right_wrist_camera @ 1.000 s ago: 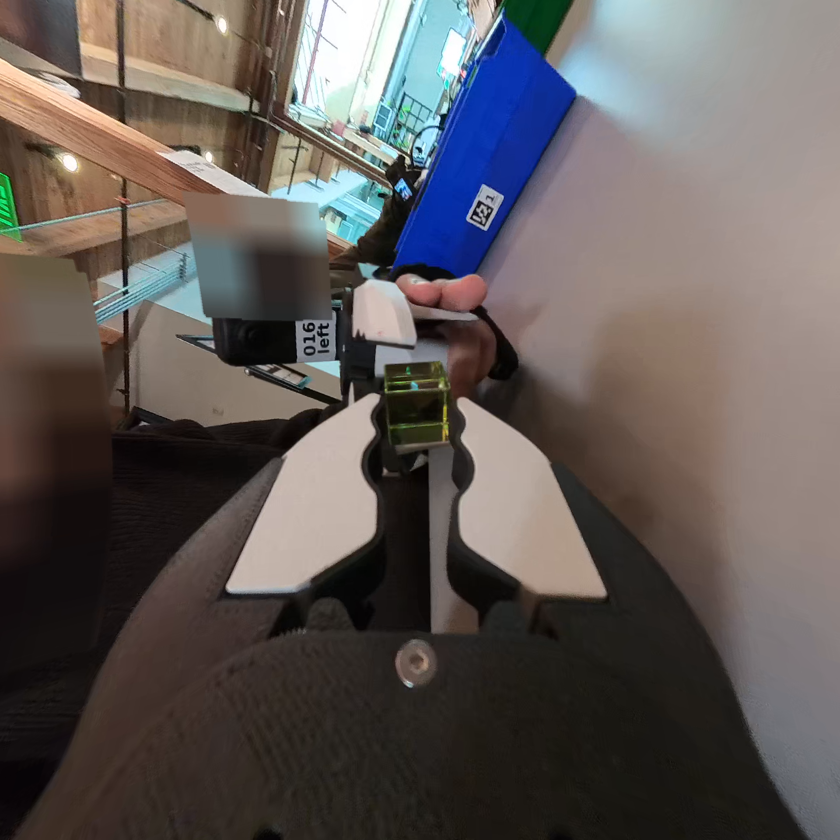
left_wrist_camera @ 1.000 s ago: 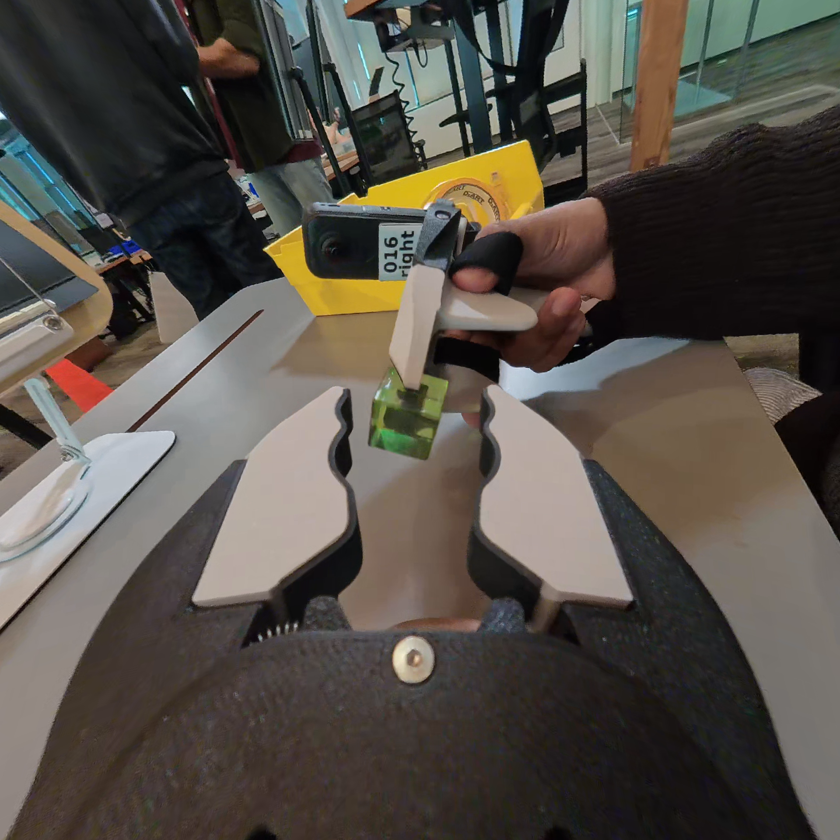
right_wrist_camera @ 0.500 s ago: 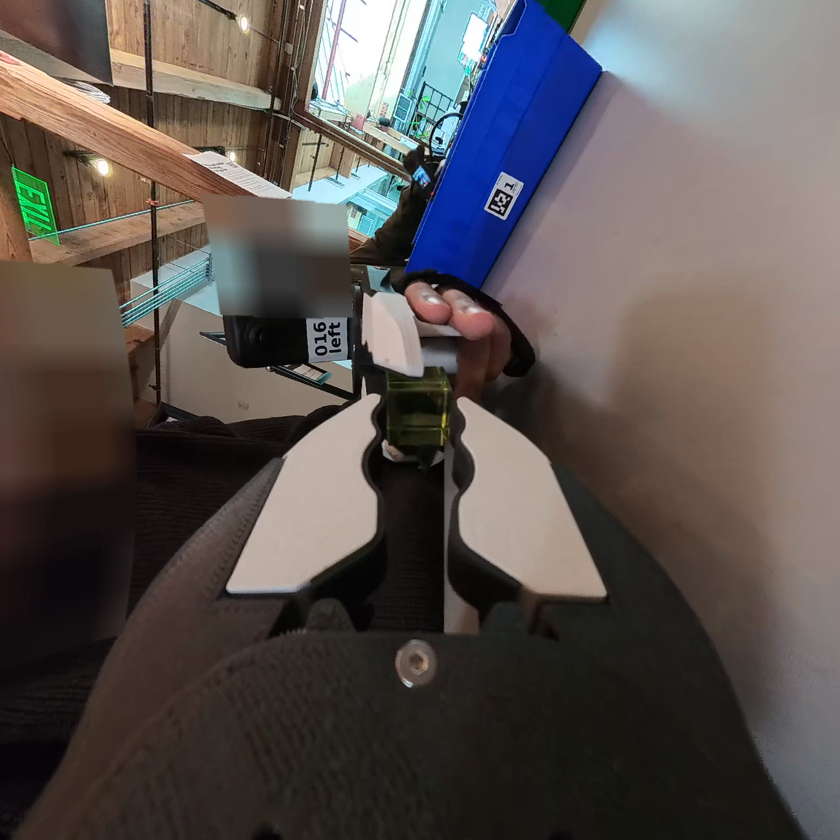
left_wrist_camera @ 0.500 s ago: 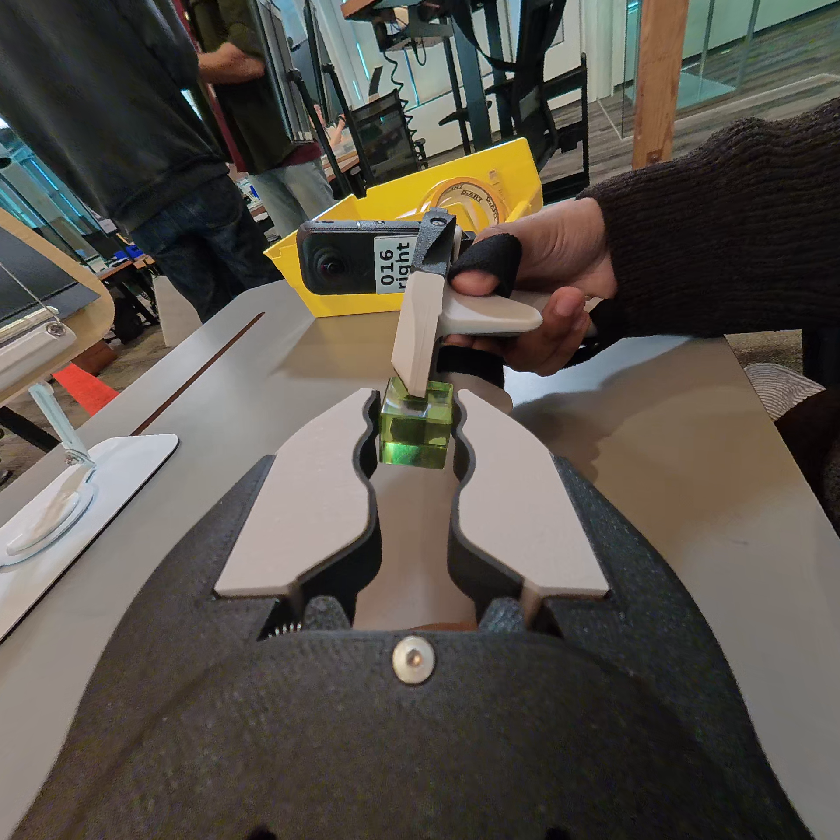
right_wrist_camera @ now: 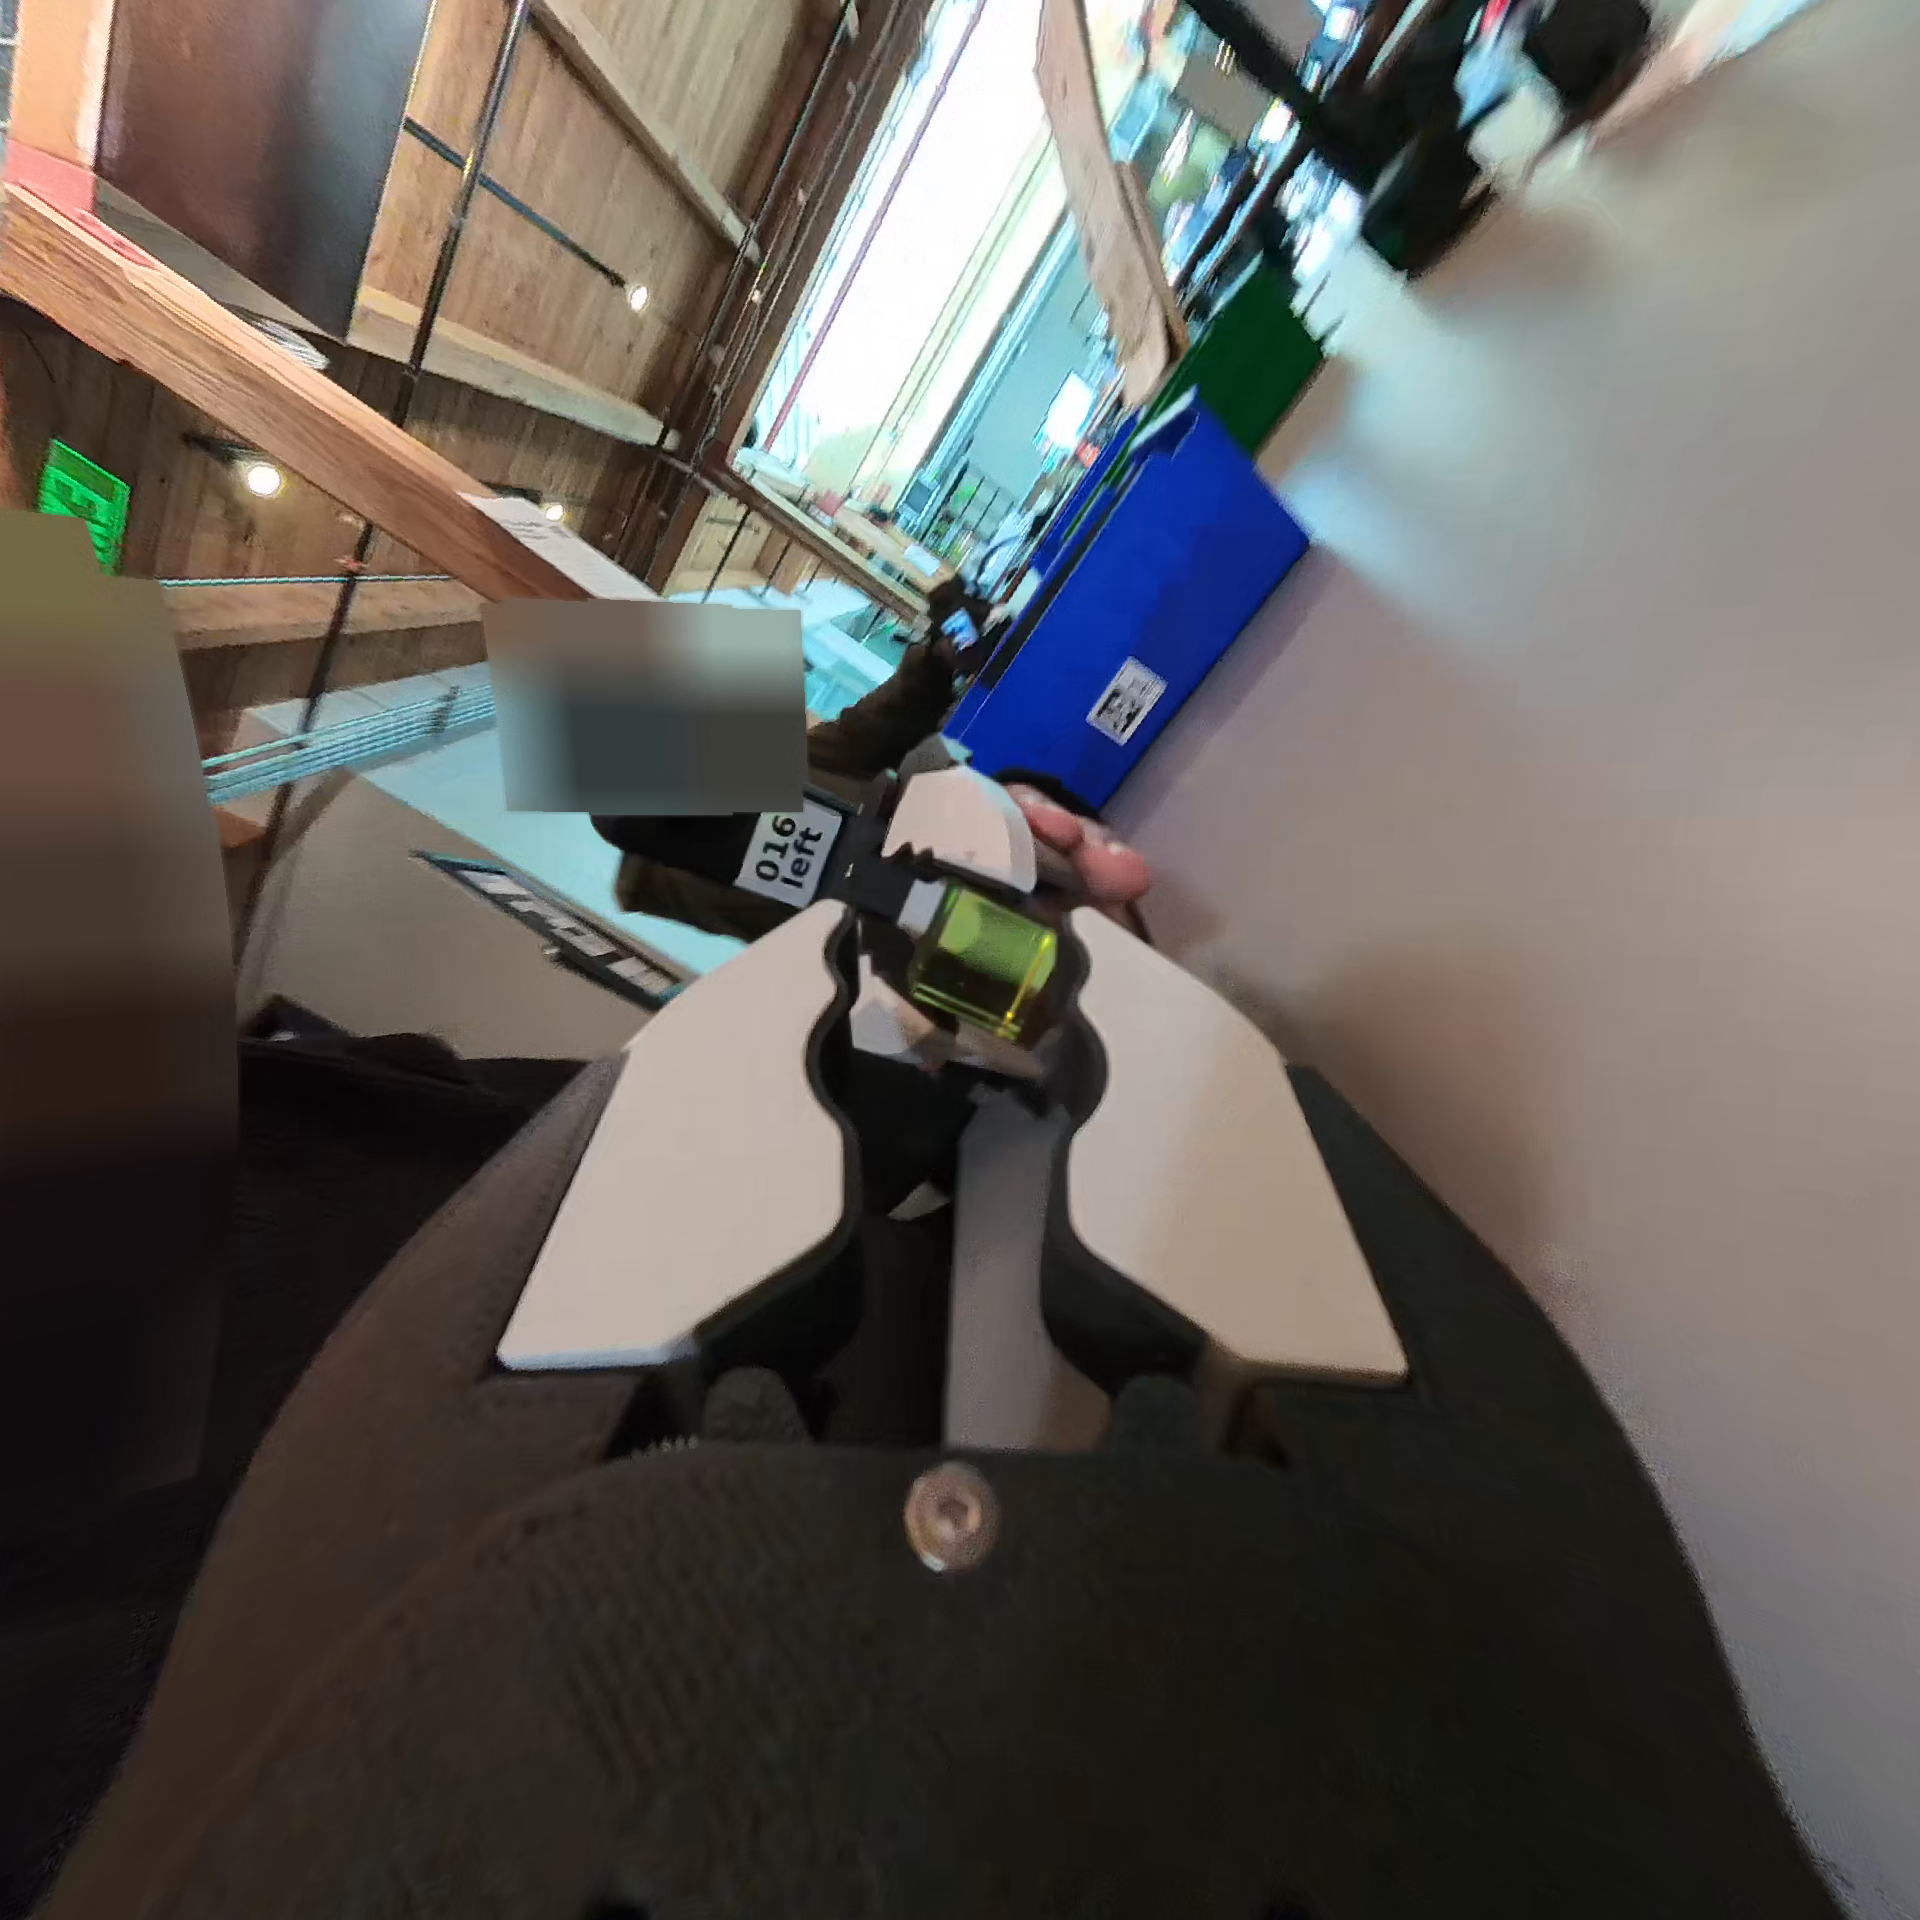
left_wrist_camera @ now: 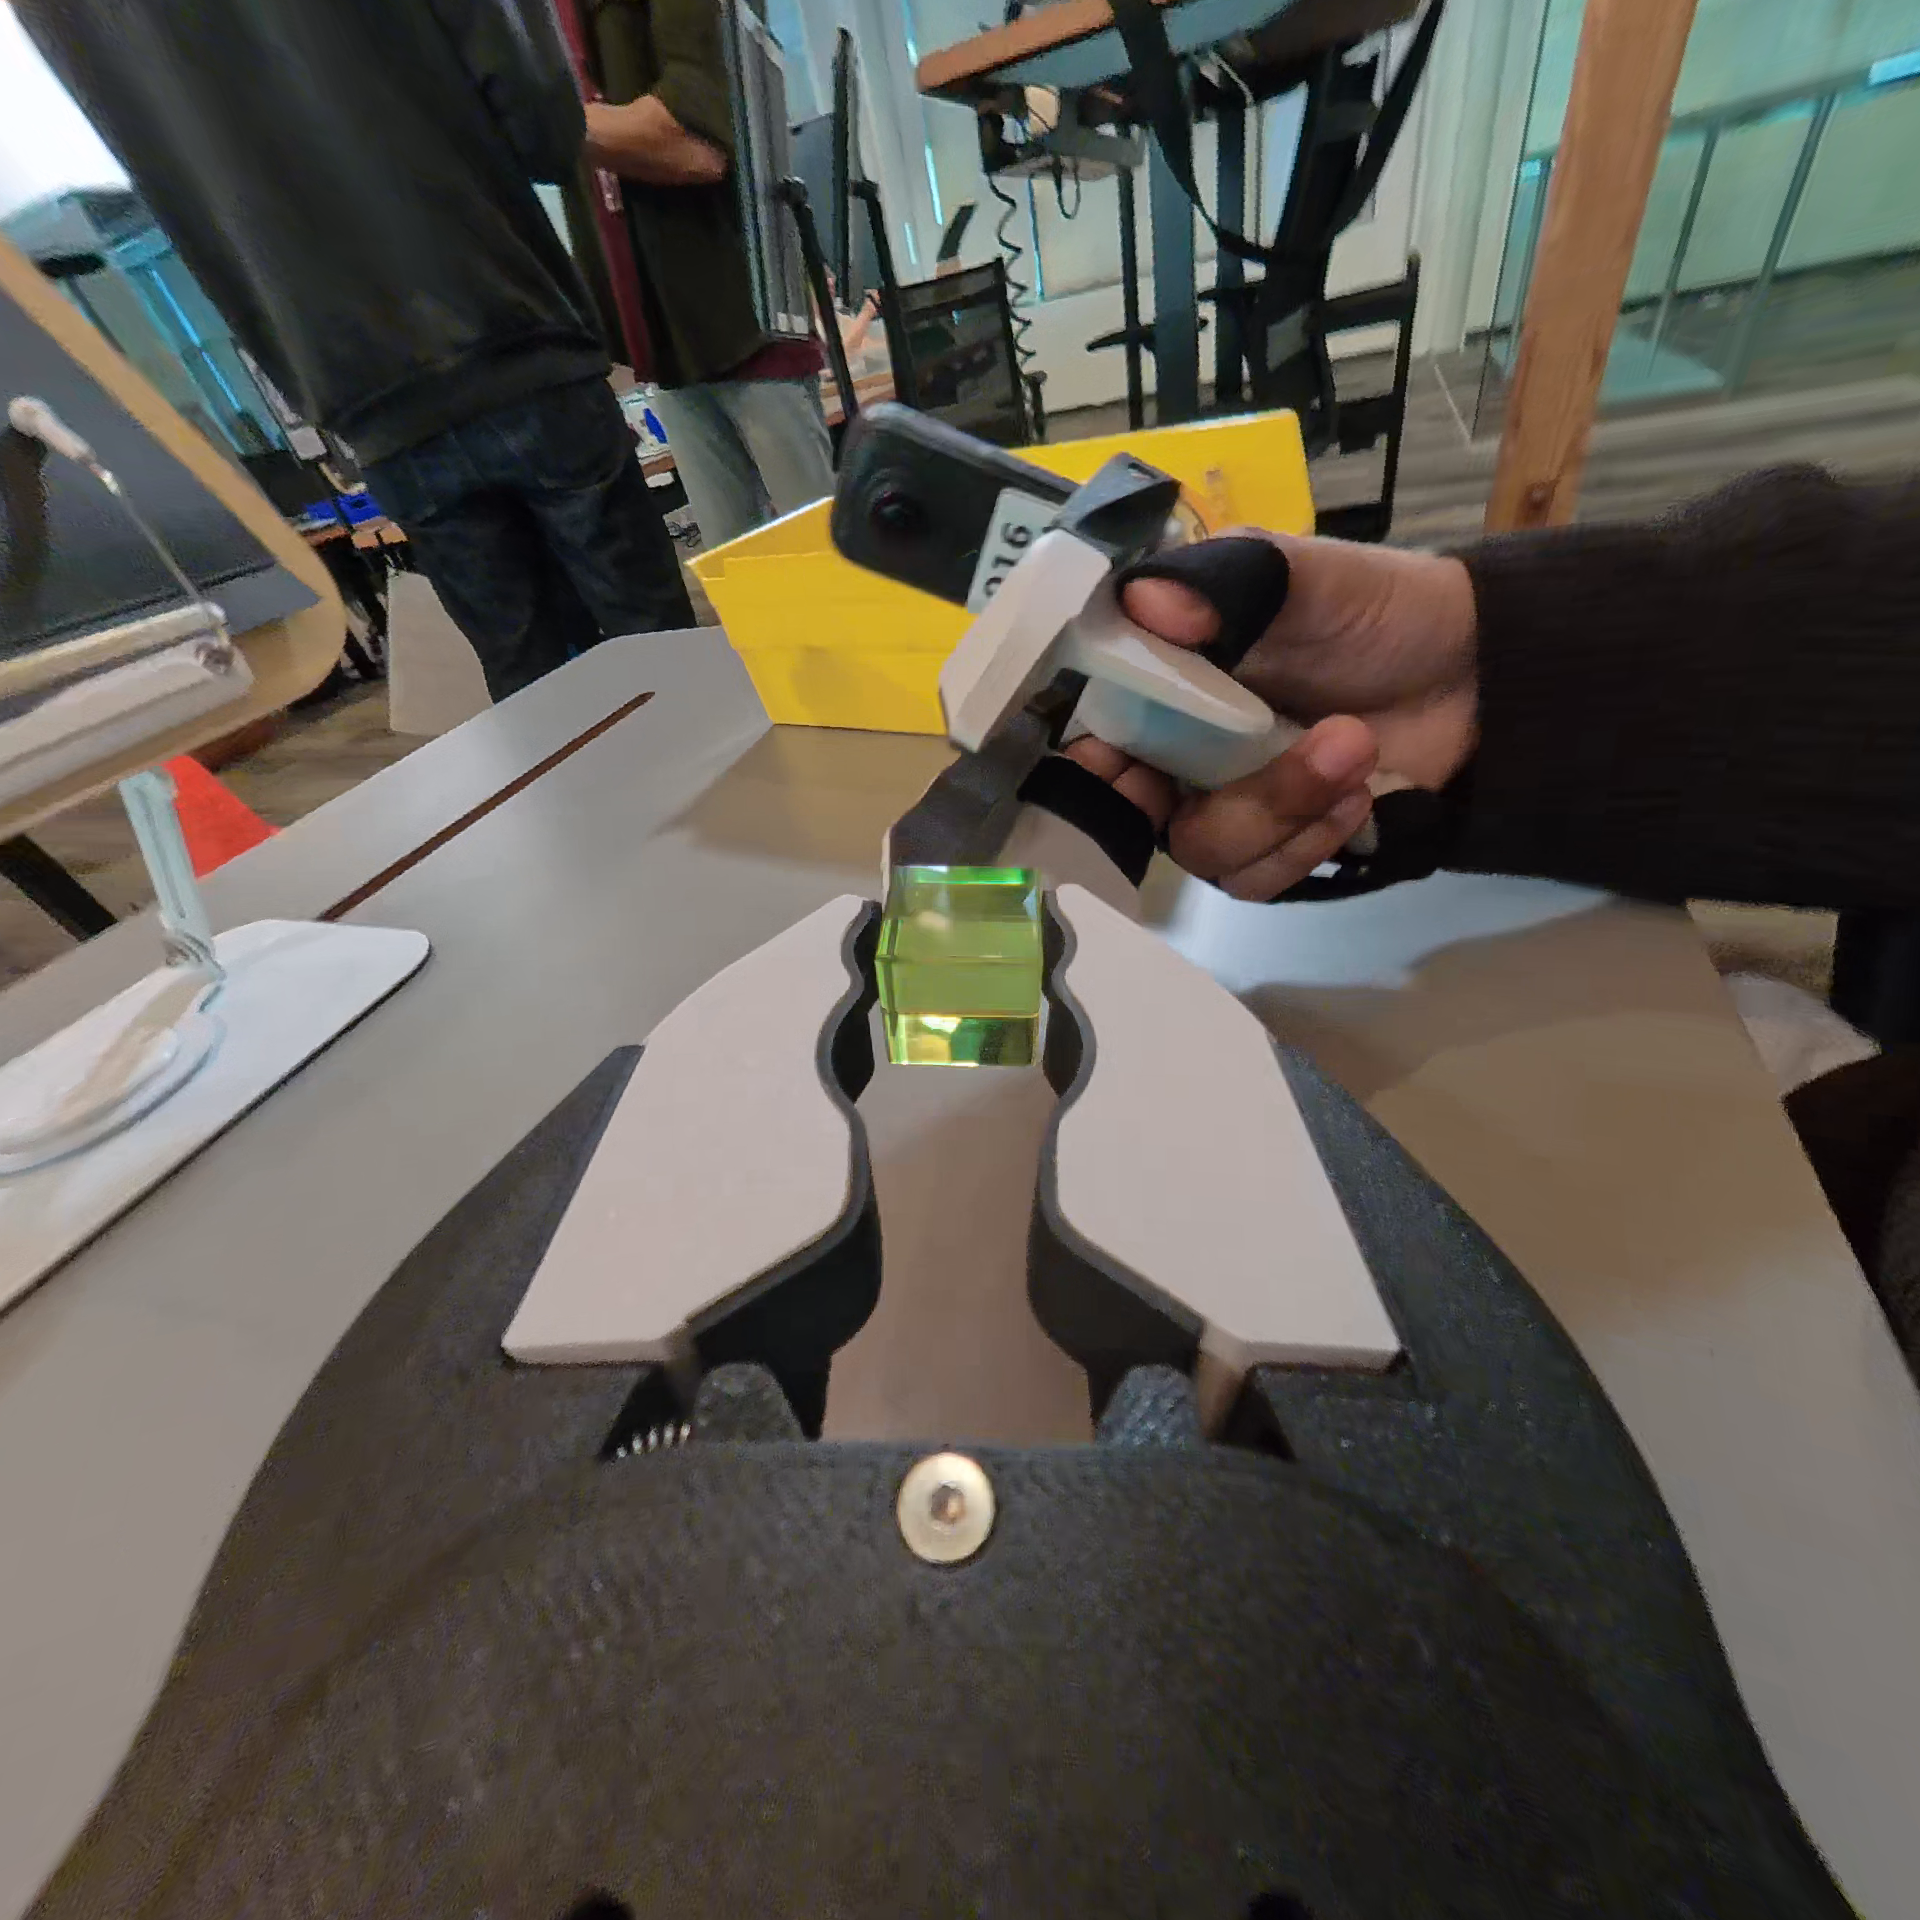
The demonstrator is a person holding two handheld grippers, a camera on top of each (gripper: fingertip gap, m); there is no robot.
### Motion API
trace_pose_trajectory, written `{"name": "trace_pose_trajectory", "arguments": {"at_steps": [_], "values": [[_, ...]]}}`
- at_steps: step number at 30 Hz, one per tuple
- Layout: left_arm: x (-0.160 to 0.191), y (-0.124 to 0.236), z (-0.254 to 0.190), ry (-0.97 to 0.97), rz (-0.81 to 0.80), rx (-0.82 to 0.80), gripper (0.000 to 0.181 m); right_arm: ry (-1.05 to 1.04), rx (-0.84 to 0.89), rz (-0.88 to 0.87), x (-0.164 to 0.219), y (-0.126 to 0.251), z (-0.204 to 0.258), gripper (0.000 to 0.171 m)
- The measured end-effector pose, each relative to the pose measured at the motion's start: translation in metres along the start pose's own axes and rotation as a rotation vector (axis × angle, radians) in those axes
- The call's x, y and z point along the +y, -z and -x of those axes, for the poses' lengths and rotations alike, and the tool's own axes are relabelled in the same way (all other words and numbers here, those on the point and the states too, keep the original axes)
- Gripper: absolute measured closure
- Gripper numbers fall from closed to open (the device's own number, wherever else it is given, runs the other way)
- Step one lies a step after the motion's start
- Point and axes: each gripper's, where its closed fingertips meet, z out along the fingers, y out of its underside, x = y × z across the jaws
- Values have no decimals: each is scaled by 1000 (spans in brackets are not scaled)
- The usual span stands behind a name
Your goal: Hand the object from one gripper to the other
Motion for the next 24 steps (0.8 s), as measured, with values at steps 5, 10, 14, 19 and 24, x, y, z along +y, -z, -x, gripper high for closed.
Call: {"name": "trace_pose_trajectory", "arguments": {"at_steps": [5,10,14,19,24], "values": [[-15,10,22,362,-115,23,152,410,181,-101,-22,9,4,128],[-23,25,42,800,-259,164,151,758,278,-55,-15,1,13,128],[-19,24,38,1016,-263,302,150,936,344,33,-2,-12,7,120],[-23,19,28,1060,-286,375,152,1017,365,23,1,-21,11,117],[-37,21,27,1058,-411,380,151,1027,361,-46,-5,-21,20,112]]}}
